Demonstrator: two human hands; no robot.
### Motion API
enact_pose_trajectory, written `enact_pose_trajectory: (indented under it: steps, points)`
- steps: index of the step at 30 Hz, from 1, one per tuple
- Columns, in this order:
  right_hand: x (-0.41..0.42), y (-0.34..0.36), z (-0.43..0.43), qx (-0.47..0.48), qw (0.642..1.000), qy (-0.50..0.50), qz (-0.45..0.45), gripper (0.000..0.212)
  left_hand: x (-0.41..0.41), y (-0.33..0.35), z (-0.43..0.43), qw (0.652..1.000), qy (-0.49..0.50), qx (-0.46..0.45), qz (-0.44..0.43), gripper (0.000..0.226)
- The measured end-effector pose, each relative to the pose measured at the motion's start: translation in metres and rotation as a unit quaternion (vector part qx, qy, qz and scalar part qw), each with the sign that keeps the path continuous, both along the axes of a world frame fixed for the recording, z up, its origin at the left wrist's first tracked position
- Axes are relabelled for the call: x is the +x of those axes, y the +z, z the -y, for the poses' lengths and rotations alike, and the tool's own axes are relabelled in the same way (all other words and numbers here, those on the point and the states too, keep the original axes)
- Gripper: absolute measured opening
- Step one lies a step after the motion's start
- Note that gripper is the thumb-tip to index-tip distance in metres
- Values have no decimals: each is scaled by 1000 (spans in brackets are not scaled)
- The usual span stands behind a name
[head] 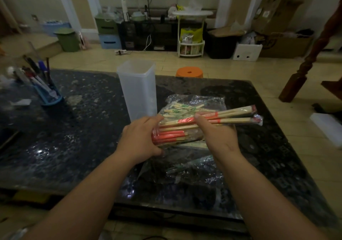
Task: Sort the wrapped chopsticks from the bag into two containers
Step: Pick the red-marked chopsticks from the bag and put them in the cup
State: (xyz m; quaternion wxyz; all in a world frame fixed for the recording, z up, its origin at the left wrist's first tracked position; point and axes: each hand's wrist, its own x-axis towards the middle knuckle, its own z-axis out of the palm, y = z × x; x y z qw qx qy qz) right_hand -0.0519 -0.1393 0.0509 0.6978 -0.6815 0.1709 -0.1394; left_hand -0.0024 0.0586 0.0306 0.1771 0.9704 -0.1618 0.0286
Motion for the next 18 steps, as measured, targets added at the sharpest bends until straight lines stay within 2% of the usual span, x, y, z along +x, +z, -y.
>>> enact_pose_trajectory:
  steps: [5, 8, 11, 13, 14, 18]
  points:
    - [0, -5, -2, 17, 998, 59, -21, 13, -2, 1, 1, 1000, -19, 5, -5, 104]
    - [1, -5, -4, 62, 994, 89, 2, 21, -1, 1, 1, 1000, -23, 5, -8, 105]
    - [1, 1, -1, 122, 991, 53, 32, 8, 0, 3, 0, 1000, -20, -6, -13, 105]
    - [2, 5, 2, 116, 993, 20, 28, 26, -1, 5, 1, 1000, -20, -4, -12, 105]
    - [2, 4, 3, 104, 994, 15, 18, 27, -1, 5, 1, 1000, -21, -1, -12, 105]
    - [0, 0, -1, 79, 996, 43, -4, 9, -2, 3, 3, 999, -24, 21, -9, 106]
